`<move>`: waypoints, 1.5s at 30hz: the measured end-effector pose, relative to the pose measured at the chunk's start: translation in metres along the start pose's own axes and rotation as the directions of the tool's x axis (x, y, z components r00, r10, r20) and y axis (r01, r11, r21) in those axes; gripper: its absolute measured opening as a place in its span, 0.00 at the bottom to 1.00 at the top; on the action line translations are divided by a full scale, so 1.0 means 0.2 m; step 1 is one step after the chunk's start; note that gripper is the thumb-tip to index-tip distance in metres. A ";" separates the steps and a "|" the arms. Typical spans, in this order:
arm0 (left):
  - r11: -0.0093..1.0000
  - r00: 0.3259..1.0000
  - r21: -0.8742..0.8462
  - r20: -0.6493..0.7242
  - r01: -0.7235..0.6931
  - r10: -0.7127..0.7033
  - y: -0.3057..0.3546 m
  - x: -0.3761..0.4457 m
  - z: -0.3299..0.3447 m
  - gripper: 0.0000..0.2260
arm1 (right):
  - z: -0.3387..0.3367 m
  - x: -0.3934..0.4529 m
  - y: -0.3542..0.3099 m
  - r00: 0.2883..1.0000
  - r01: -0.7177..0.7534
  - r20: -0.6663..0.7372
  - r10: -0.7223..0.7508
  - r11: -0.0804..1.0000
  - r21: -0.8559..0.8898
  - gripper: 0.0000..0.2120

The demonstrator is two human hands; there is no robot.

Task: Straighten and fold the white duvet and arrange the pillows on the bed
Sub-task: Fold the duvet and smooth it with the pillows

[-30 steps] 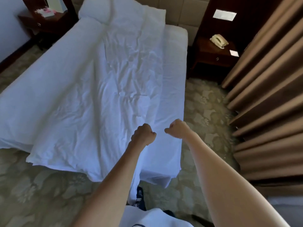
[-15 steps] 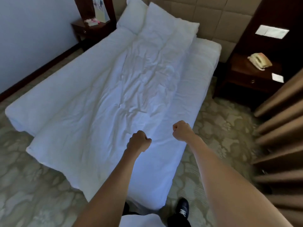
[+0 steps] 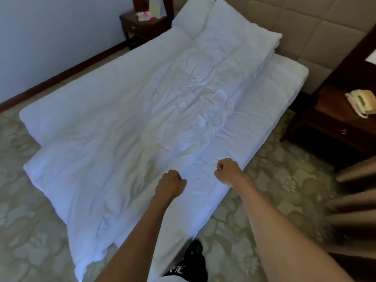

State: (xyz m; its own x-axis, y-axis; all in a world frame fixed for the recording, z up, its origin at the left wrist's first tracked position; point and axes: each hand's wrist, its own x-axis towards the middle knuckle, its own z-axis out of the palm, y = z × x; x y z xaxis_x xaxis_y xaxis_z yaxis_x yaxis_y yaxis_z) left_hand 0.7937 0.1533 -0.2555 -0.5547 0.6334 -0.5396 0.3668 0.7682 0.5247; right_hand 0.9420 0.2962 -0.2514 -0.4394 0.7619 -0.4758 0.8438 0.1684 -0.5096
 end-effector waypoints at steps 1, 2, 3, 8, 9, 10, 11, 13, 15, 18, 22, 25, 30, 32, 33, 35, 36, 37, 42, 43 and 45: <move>1.000 1.000 -0.016 -0.019 0.013 -0.013 -0.01 0.05 0.00 0.05 | -0.01 0.07 -0.02 1.000 0.018 0.022 -0.018 1.000 -0.007 0.15; 0.999 0.999 -0.027 -0.037 0.025 -0.026 -0.01 0.10 0.00 0.06 | -0.02 0.15 -0.05 0.999 0.041 0.037 -0.040 0.999 -0.028 0.15; 0.999 0.997 -0.032 -0.059 0.040 -0.042 0.00 0.16 0.01 0.06 | -0.03 0.24 -0.07 0.997 0.064 0.050 -0.061 0.996 -0.056 0.16; 0.995 0.985 -0.025 -0.141 0.093 -0.096 0.10 0.57 0.01 0.07 | -0.08 0.72 -0.16 0.988 0.134 0.091 -0.121 0.979 -0.153 0.14; 0.995 0.982 -0.023 -0.156 0.101 -0.104 0.13 0.68 0.00 0.07 | -0.08 0.84 -0.19 0.986 0.151 0.099 -0.136 0.974 -0.166 0.13; 0.994 0.980 -0.021 -0.166 0.107 -0.109 0.15 0.76 0.00 0.07 | -0.08 0.94 -0.22 0.982 0.172 0.112 -0.153 0.967 -0.187 0.11; 0.993 0.978 -0.026 -0.171 0.117 -0.120 0.17 0.84 0.00 0.07 | -0.08 1.03 -0.25 0.978 0.190 0.126 -0.167 0.959 -0.208 0.10; 0.993 0.977 -0.040 -0.178 0.114 -0.120 0.21 0.99 -0.01 0.06 | -0.07 1.19 -0.30 0.969 0.234 0.139 -0.207 0.946 -0.224 0.08; 0.997 0.979 -0.015 -0.190 0.078 -0.080 0.23 1.13 0.00 0.08 | -0.05 1.34 -0.34 0.948 0.304 0.184 -0.261 0.915 -0.265 0.03; 0.993 0.984 0.101 -0.171 0.065 -0.047 0.25 1.36 0.03 0.18 | 0.00 1.59 -0.37 0.889 0.440 0.313 -0.335 0.815 -0.377 0.10; 0.983 0.988 0.159 -0.135 0.094 -0.072 0.24 1.68 0.13 0.29 | 0.08 1.93 -0.40 0.801 0.598 0.414 -0.433 0.530 -0.601 0.25; 0.979 0.984 0.104 -0.051 0.173 -0.168 0.17 1.85 0.27 0.41 | 0.16 2.16 -0.35 0.772 0.608 0.453 -0.446 0.312 -0.730 0.34; 0.935 0.937 0.155 -0.202 0.319 -0.286 0.13 2.03 0.47 0.24 | 0.28 2.47 -0.17 0.705 0.693 0.544 -0.456 0.278 -0.665 0.24; 0.907 0.875 0.108 -0.330 0.407 -0.353 0.18 2.02 0.49 0.14 | 0.25 2.50 -0.12 0.637 0.758 0.541 -0.549 0.316 -0.571 0.17; 0.895 0.849 0.086 -0.367 0.437 -0.380 0.22 2.01 0.49 0.11 | 0.22 2.50 -0.11 0.616 0.776 0.534 -0.579 0.330 -0.538 0.15; 0.889 0.821 0.038 -0.402 0.457 -0.405 0.29 1.96 0.49 0.08 | 0.15 2.47 -0.11 0.567 0.807 0.540 -0.622 0.289 -0.515 0.09; 0.891 0.817 0.010 -0.406 0.453 -0.410 0.33 1.93 0.49 0.09 | 0.11 2.45 -0.12 0.535 0.822 0.538 -0.651 0.256 -0.509 0.06; 0.896 0.817 -0.010 -0.406 0.443 -0.409 0.38 1.90 0.49 0.10 | 0.06 2.43 -0.13 0.502 0.842 0.534 -0.680 0.243 -0.482 0.06; 0.916 0.783 -0.058 -0.498 0.398 -0.372 0.66 1.69 0.50 0.17 | -0.23 2.31 -0.24 0.575 0.799 0.499 -0.648 0.315 -0.512 0.22; 0.921 0.763 -0.062 -0.539 0.385 -0.356 0.72 1.64 0.52 0.18 | -0.28 2.29 -0.25 0.589 0.790 0.496 -0.638 0.326 -0.519 0.21; 0.924 0.778 0.001 -0.540 0.382 -0.321 0.81 1.54 0.60 0.18 | -0.38 2.26 -0.24 0.588 0.802 0.546 -0.597 0.345 -0.487 0.18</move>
State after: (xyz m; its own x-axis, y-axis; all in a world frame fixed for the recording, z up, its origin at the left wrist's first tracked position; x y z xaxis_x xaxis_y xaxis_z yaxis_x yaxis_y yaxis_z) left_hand 0.7724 0.4844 -0.4156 -0.9526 0.1957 -0.2330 0.1276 0.9521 0.2780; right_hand 0.7272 0.6795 -0.3876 -0.9302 0.0062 -0.3671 0.0886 0.9741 -0.2080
